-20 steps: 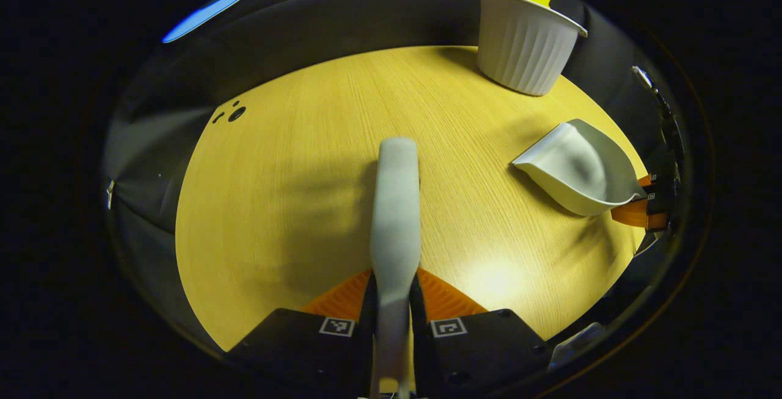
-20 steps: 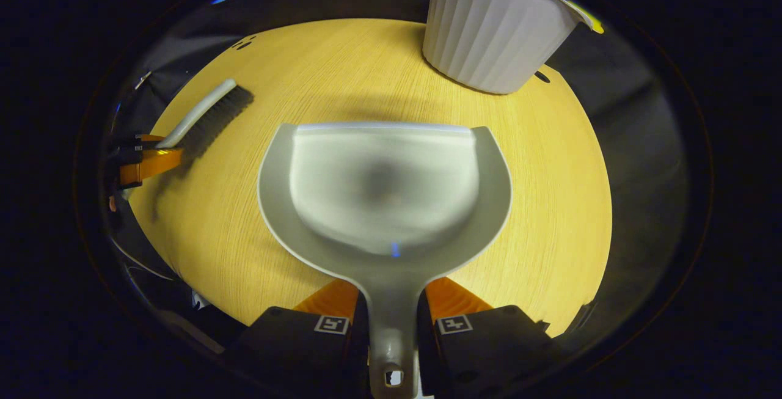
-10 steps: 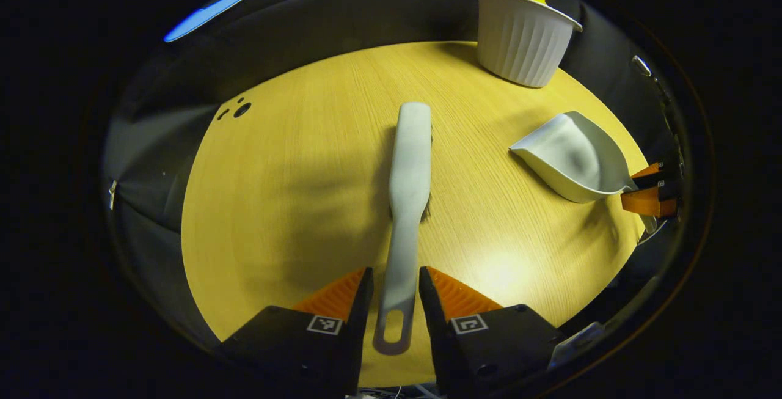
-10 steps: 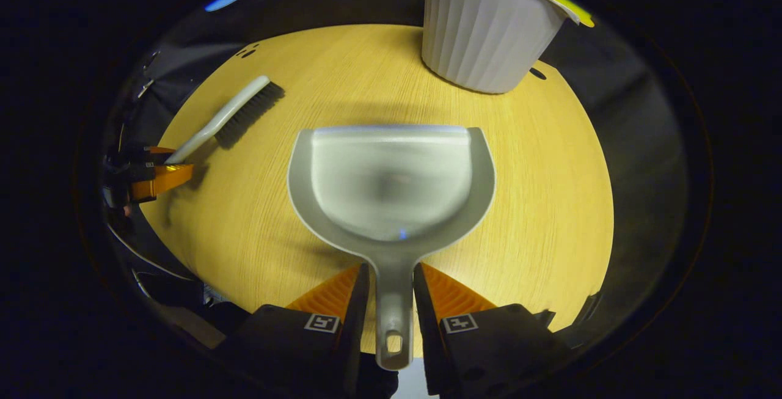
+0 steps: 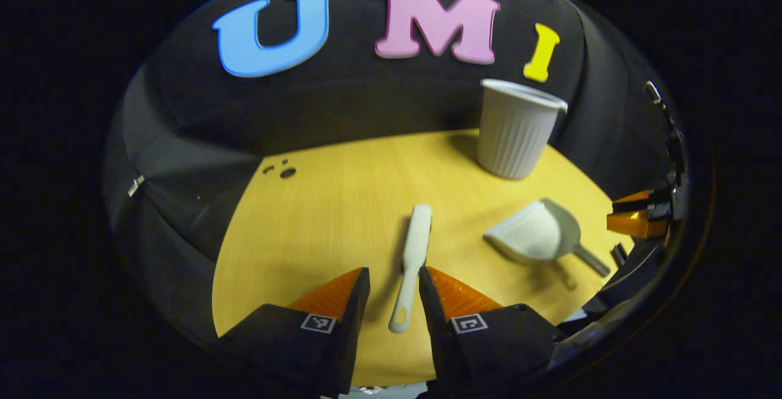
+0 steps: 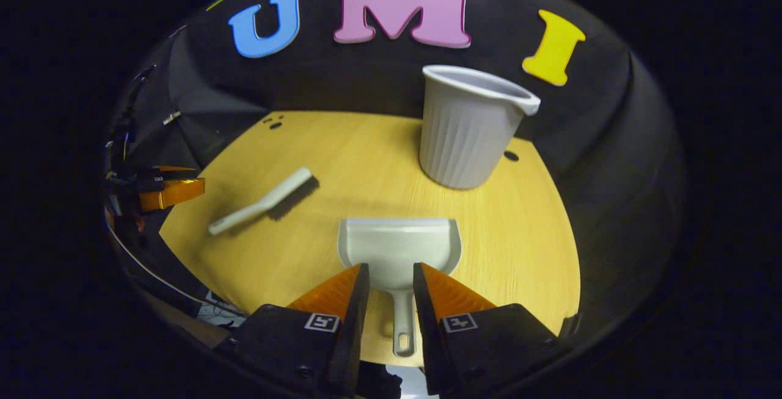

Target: Pick up the small broom and dustpan from the desktop, sweep the trash into the dustpan with the broom, and then empty the trash into the garbage bin.

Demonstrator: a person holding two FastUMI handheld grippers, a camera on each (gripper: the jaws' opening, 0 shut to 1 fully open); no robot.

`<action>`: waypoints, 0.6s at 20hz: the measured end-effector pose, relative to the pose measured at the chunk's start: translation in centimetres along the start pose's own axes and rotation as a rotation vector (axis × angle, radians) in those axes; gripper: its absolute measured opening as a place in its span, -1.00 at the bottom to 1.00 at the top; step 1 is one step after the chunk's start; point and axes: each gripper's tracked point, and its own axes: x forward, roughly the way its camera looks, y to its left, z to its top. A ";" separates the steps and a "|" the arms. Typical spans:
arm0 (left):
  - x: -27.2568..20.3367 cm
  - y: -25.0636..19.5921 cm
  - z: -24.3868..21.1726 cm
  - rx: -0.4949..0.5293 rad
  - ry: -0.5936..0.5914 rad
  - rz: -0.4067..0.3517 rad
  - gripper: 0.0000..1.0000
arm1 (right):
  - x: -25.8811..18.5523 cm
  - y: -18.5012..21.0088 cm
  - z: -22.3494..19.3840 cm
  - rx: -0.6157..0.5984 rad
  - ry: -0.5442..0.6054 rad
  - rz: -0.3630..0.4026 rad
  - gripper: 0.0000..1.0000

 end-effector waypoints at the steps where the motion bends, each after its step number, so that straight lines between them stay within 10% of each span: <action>1: -0.7 -0.1 2.6 -0.006 -0.073 0.005 0.08 | -0.8 0.1 2.3 0.010 -0.075 -0.005 -0.12; 6: -4.6 -0.4 11.3 -0.031 -0.350 0.025 0.10 | -4.4 -0.9 10.3 0.021 -0.337 -0.063 0.04; 12: -4.6 0.0 13.1 -0.039 -0.395 0.019 0.12 | -5.2 -2.0 14.5 0.045 -0.461 -0.109 0.05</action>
